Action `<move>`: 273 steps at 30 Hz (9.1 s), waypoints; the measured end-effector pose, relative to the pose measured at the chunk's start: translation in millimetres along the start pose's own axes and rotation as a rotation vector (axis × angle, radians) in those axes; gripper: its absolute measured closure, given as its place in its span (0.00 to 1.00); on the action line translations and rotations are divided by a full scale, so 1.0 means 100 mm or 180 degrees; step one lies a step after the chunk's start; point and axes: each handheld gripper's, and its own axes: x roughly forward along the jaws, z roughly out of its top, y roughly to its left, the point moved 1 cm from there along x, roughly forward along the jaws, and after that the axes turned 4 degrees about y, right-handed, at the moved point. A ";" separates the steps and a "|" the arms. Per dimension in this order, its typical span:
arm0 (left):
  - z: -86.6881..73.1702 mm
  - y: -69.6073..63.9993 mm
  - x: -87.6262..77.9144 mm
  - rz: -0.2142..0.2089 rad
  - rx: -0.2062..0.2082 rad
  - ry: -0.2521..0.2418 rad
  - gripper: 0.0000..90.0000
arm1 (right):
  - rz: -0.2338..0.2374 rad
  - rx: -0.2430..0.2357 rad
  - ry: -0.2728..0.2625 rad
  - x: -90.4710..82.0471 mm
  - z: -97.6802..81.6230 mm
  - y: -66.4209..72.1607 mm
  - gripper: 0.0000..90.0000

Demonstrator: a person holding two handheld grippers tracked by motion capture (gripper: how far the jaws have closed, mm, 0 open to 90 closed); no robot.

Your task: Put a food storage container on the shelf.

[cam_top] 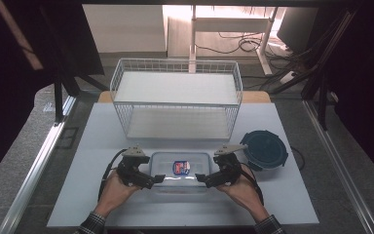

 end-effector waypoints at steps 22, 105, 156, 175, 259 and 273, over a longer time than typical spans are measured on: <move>-0.22 -0.02 -0.17 -0.0529 -0.0548 0.0111 0.32 | 0.0738 0.0684 0.0277 -0.13 -0.20 -0.08 0.32; 1.59 0.36 -1.33 -0.0232 -0.0460 -0.1127 0.58 | 0.0439 0.0227 -0.0976 -1.12 1.73 -0.36 0.56; 1.92 0.75 -1.07 -0.0082 -0.0534 -0.0928 0.41 | 0.0063 0.0332 -0.0996 -0.86 2.12 -0.66 0.49; 1.94 0.85 -1.01 -0.0176 -0.0763 -0.0817 0.30 | -0.0243 0.0218 -0.0908 -0.78 2.14 -0.60 0.45; 1.08 -0.02 -0.95 0.0538 0.0196 -0.0698 0.15 | -0.0336 -0.0329 -0.0832 -0.92 1.30 -0.12 0.10; 0.44 -0.15 -0.78 0.0507 0.0107 -0.0732 0.11 | -0.0382 -0.0529 -0.0746 -0.83 0.82 0.05 0.03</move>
